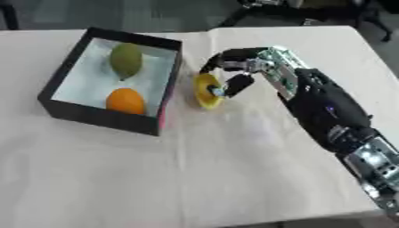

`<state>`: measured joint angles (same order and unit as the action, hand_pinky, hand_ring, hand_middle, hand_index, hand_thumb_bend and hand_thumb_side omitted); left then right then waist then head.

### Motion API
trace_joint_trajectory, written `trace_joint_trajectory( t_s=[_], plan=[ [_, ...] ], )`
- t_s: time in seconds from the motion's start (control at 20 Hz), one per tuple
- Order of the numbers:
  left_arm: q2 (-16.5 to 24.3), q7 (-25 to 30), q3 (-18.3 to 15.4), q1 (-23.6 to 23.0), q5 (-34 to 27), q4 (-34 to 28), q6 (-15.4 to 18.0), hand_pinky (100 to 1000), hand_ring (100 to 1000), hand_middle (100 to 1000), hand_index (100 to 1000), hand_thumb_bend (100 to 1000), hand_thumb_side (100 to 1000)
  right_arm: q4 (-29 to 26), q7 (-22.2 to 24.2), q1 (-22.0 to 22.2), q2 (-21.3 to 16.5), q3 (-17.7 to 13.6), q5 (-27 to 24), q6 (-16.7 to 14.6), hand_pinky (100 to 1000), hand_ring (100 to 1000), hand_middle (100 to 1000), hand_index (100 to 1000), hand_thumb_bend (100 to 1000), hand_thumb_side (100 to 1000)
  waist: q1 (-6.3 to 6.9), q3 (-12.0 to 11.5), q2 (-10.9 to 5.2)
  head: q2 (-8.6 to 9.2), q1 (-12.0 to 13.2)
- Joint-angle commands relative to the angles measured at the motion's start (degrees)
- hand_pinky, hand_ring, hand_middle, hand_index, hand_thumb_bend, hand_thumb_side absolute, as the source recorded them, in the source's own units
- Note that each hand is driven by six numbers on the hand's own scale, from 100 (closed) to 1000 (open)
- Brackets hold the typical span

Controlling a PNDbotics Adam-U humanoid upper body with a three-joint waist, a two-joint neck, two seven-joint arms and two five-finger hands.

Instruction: Pick up objects on the table and place them in the box.

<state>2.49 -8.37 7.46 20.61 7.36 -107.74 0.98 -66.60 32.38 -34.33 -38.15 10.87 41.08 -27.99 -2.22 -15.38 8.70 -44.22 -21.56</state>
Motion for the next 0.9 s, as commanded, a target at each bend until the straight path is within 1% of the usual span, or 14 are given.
trace_joint_trajectory(
  t_s=[0.05, 0.1, 0.15, 0.25, 0.35, 0.5, 0.55, 0.6, 0.8, 0.9],
  plan=[
    [0.4, 0.08, -0.24, 0.53, 0.1, -0.86, 0.02, 439, 615, 529, 633, 100, 831, -0.44, -1.18, -0.75, -0.28, -1.17, 3.3, -1.77, 827, 771, 429, 588, 100, 265, 0.69, 0.06, -0.9, 0.11, -0.08],
    [0.41, 0.07, -0.26, 0.51, 0.1, -0.86, 0.02, 439, 615, 529, 633, 100, 831, -0.8, -2.09, -0.81, -0.15, -1.62, 3.4, -2.09, 817, 750, 379, 536, 100, 258, 0.69, 0.08, -0.92, 0.11, -0.07],
    [0.41, 0.06, -0.27, 0.5, 0.1, -0.85, 0.03, 439, 615, 529, 633, 100, 831, -1.24, -3.04, -0.85, -0.15, -1.94, 3.14, -2.25, 800, 713, 308, 461, 100, 244, 0.69, 0.1, -0.94, 0.11, -0.06],
    [0.41, 0.07, -0.27, 0.49, 0.09, -0.85, 0.04, 439, 616, 529, 633, 100, 831, -2.27, -4.95, -0.94, -0.33, -2.34, 1.8, -2.17, 779, 657, 233, 383, 100, 231, 0.68, 0.1, -0.97, 0.11, -0.06],
    [0.38, 0.08, -0.28, 0.51, 0.11, -0.86, 0.06, 439, 616, 529, 633, 100, 831, -3.38, -6.84, -1.11, -0.72, -2.44, 0.14, -1.89, 758, 613, 183, 332, 100, 220, 0.68, 0.06, -0.99, 0.11, -0.08],
    [0.35, 0.06, -0.29, 0.5, 0.1, -0.89, 0.11, 439, 616, 529, 633, 100, 831, -4.97, -9.55, -1.75, -1.55, -2.8, -2.5, -1.24, 746, 594, 157, 310, 100, 209, 0.64, 0.01, -1.07, 0.11, -0.08],
    [0.35, 0.07, -0.28, 0.5, 0.1, -0.9, 0.12, 438, 616, 529, 633, 100, 835, -5.31, -10.22, -2.0, -1.81, -2.97, -3.42, -0.96, 745, 592, 155, 309, 100, 399, 0.62, -0.03, -1.08, 0.11, -0.07],
    [0.35, 0.08, -0.26, 0.47, 0.08, -0.91, 0.14, 439, 616, 529, 633, 100, 831, -5.53, -10.91, -2.47, -2.09, -3.28, -4.37, -0.61, 742, 589, 151, 307, 100, 204, 0.59, -0.08, -1.12, 0.11, -0.09],
    [0.24, 0.21, -0.12, 0.49, 0.01, -0.97, 0.22, 439, 616, 530, 634, 100, 830, -5.43, -12.84, -5.22, -2.95, -4.26, -8.25, 0.73, 734, 579, 140, 300, 100, 198, 0.55, -0.47, -1.22, 0.11, -0.32],
    [0.13, 0.31, -0.04, 0.51, -0.01, -1.0, 0.25, 439, 616, 530, 634, 100, 830, -4.69, -13.64, -7.12, -2.84, -4.27, -10.14, 1.44, 729, 574, 135, 297, 100, 198, 0.53, -0.8, -1.3, 0.11, -0.65]
  ],
)
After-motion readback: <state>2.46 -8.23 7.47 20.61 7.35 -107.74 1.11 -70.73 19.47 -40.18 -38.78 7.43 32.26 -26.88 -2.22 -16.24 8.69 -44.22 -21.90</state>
